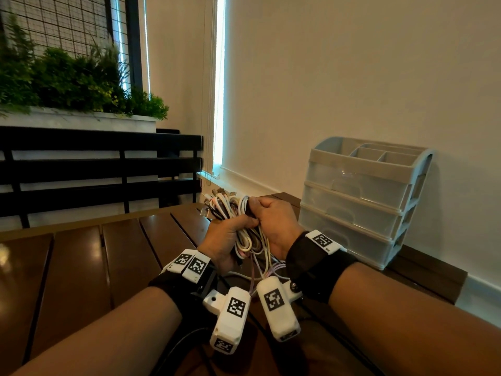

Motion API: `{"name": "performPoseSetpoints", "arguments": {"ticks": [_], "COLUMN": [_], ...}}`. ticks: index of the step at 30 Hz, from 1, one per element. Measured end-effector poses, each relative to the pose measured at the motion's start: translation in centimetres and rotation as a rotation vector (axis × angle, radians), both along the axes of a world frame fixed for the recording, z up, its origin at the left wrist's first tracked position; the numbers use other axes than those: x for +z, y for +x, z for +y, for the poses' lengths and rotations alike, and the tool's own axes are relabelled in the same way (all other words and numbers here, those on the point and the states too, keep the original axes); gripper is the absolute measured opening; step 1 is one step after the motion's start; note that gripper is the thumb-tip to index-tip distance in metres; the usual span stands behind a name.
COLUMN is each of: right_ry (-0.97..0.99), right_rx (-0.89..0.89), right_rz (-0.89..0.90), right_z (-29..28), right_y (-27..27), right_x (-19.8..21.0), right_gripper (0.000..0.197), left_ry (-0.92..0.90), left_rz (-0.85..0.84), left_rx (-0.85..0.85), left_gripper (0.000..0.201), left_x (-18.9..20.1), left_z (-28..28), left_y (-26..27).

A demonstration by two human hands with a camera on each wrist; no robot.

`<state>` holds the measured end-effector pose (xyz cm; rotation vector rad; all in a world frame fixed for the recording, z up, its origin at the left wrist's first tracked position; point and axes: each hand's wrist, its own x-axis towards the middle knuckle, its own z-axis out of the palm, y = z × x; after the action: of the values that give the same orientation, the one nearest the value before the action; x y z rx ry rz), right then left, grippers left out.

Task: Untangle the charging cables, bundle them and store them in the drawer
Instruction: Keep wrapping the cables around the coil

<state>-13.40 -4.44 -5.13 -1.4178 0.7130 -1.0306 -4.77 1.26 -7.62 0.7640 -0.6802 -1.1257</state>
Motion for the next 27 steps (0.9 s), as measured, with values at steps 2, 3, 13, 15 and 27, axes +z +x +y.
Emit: {"name": "performPoseSetpoints", "arguments": {"ticks": [2,3,13,15,27], "right_ry": [-0.010,-0.017,0.002,0.031,-0.203], "right_rx": [0.004,0.008,0.099,0.162,0.514], "right_rz": [-0.001,0.000,0.045,0.078,0.549], "right_z": [0.1,0.2,0.0,-0.1,-0.7], "right_y": [0.1,0.2,-0.1,-0.5,-3.4], "right_x": [-0.1,-0.1,-0.2,0.2,-0.7], "right_gripper": [0.022,0.021,0.022,0.022,0.040], "left_ry": [0.011,0.016,0.042,0.040,-0.003], "left_rz": [0.013,0.017,0.025,0.015,0.121], "left_rx": [-0.012,-0.022,-0.147,-0.163,-0.138], "left_gripper": [0.017,0.017,0.021,0.019,0.015], "left_x": [0.1,0.1,0.3,0.2,0.1], "left_z": [0.0,0.0,0.3,0.3,-0.3], "left_y": [0.0,0.0,0.0,0.0,1.8]}}
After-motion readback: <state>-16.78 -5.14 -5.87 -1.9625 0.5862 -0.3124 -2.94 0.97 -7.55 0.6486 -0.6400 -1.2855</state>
